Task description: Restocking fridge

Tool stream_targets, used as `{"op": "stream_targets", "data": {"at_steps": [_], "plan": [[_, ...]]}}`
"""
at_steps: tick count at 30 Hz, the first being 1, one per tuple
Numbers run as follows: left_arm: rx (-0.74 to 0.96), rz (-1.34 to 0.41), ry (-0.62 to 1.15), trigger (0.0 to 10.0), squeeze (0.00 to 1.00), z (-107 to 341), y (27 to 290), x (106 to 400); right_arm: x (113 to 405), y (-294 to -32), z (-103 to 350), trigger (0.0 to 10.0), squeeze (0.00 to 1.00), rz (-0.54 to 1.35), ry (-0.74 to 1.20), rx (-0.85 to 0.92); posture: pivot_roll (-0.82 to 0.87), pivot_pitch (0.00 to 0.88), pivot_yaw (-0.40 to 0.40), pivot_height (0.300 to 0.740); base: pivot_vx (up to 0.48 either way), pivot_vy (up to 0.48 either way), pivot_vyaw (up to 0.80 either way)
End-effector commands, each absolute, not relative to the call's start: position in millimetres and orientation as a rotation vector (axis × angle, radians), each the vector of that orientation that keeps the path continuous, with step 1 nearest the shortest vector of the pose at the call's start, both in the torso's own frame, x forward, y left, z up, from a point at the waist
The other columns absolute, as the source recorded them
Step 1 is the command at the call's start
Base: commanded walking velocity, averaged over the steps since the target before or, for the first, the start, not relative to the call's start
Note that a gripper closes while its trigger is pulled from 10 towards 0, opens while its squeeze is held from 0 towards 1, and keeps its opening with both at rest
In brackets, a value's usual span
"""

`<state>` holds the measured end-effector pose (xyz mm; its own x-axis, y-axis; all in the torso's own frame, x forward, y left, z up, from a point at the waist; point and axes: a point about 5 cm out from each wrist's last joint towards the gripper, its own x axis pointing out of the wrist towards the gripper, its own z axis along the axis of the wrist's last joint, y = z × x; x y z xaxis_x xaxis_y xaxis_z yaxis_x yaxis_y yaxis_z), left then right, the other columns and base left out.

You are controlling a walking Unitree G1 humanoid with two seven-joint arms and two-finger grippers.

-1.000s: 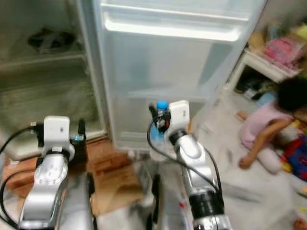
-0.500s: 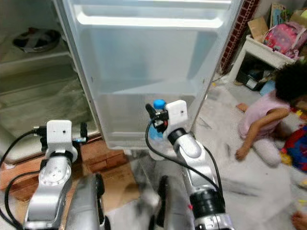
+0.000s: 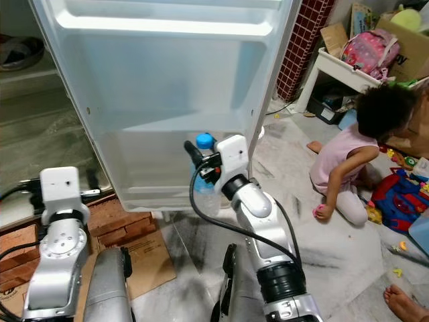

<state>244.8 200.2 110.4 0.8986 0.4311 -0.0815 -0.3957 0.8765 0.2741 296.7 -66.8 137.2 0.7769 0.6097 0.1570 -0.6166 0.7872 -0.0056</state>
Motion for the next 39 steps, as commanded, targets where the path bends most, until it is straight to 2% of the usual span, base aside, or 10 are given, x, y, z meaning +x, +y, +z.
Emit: {"op": "stream_targets", "data": {"at_steps": [1, 9, 17, 22, 23, 34, 36, 39], "plan": [[0.267, 0.441, 0.143, 10.0, 0.0, 112.2, 203.3, 239.8, 301.2, -54.9, 148.6, 10.0, 0.0, 0.696, -0.217, 0.025, 0.13, 0.036, -0.088, 0.54, 0.0, 0.0, 0.71], [0.277, 0.449, 0.158, 10.0, 0.0, 112.1, 207.8, 225.4, 310.9, -35.3, 159.2, 10.0, 0.0, 0.73, -0.286, -0.007, 0.17, 0.065, -0.099, 0.54, 0.0, 0.0, 0.56], [0.281, 0.44, 0.162, 10.0, 0.0, 112.9, 208.2, 221.4, 329.5, -47.9, 166.0, 10.0, 0.0, 0.655, -0.333, -0.1, 0.19, 0.073, -0.104, 0.54, 0.0, 0.0, 0.0], [0.277, 0.429, 0.158, 10.0, 0.0, 113.6, 207.5, 220.2, 332.5, -54.1, 161.7, 10.0, 0.0, 0.646, -0.368, -0.204, 0.19, 0.078, -0.103, 0.51, 0.0, 0.0, 0.0], [0.273, 0.425, 0.153, 10.0, 0.0, 114.4, 206.5, 220.1, 331.9, -55.4, 156.9, 10.0, 0.0, 0.644, -0.371, -0.236, 0.19, 0.08, -0.102, 0.5, 0.0, 0.0, 0.0], [0.303, 0.367, 0.079, 10.0, 0.0, 123.2, 198.9, 222.4, 317.3, -50.2, 134.9, 10.0, 0.0, 0.675, -0.42, -0.379, 0.19, 0.099, -0.097, 0.5, 0.0, 0.0, 0.0], [0.291, 0.337, 0.074, 10.0, 0.0, 124.2, 196.8, 220.6, 306.9, -43.0, 126.7, 10.0, 0.0, 0.713, -0.492, -0.514, 0.19, 0.111, -0.095, 0.5, 0.0, 0.0, 0.0], [0.298, 0.329, 0.068, 10.0, 0.0, 125.1, 197.1, 216.0, 301.0, -39.2, 121.8, 10.0, 0.0, 0.742, -0.524, -0.541, 0.2, 0.131, -0.096, 0.5, 0.0, 0.0, 0.0]]}}
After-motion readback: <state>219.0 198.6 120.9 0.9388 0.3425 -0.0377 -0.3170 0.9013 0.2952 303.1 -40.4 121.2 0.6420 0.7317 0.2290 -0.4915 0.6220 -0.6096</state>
